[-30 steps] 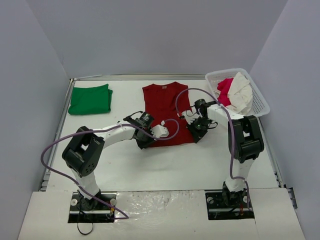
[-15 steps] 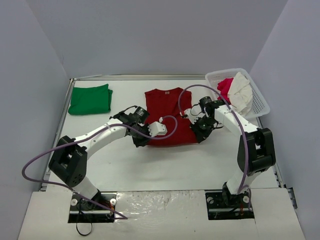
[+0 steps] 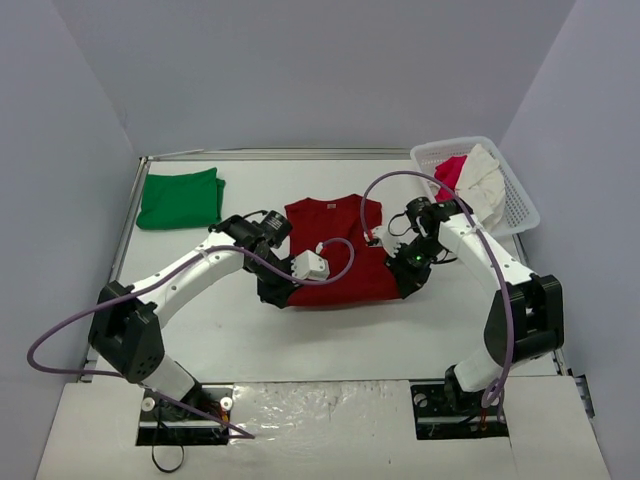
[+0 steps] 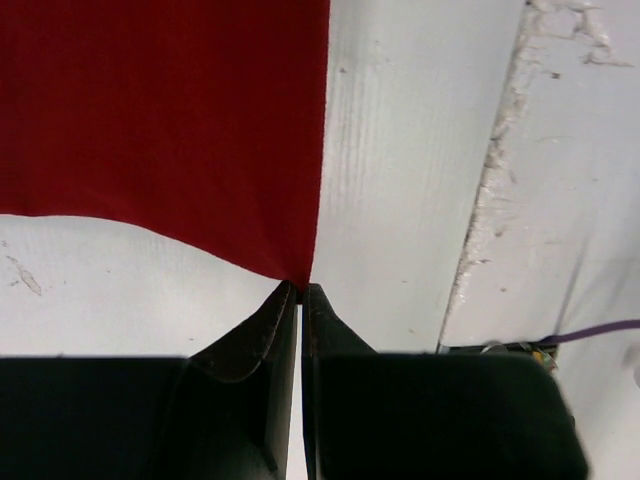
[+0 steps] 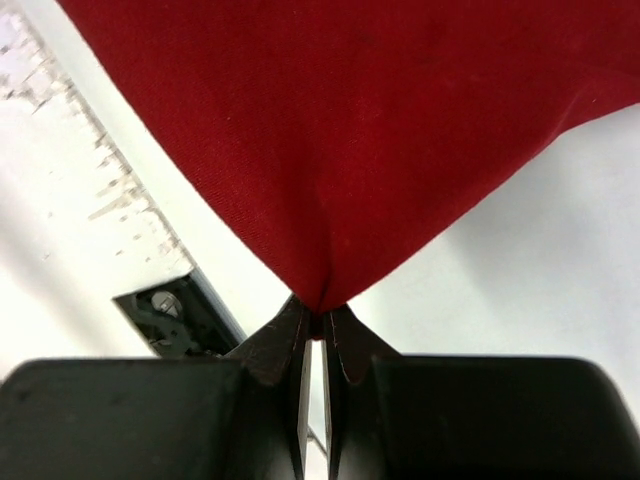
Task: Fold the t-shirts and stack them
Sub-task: Grab one side of the 2/3 rectangular tshirt with both arms
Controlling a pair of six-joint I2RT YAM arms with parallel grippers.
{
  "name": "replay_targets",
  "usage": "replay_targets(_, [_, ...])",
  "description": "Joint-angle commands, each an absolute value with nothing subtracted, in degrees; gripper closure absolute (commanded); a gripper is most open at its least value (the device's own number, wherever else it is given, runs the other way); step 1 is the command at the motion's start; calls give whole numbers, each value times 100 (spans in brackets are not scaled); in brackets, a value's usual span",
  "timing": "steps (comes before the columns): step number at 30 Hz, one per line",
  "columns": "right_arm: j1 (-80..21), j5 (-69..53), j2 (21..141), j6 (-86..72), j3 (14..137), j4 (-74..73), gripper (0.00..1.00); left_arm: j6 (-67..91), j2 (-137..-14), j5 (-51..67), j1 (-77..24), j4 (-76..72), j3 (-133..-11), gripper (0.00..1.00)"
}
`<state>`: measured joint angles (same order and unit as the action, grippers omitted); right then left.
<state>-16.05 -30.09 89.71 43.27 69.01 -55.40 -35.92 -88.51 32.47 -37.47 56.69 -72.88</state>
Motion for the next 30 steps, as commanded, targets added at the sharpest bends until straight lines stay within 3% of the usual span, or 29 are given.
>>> replay_targets(1, [-1600,-3243,8657,4772,7040,-6477,100,-3972,-8499,3674,-3718,6599,-7620,98])
replay_targets(15, [-1573,-3208,8718,4887,7496,-6574,100,-4113,-8464,3683,-3543,6865,-7954,98])
replay_targets(30, [-1556,-3164,9834,4738,8894,-6328,100,-4096,-8859,3806,-2804,6434,-8753,98])
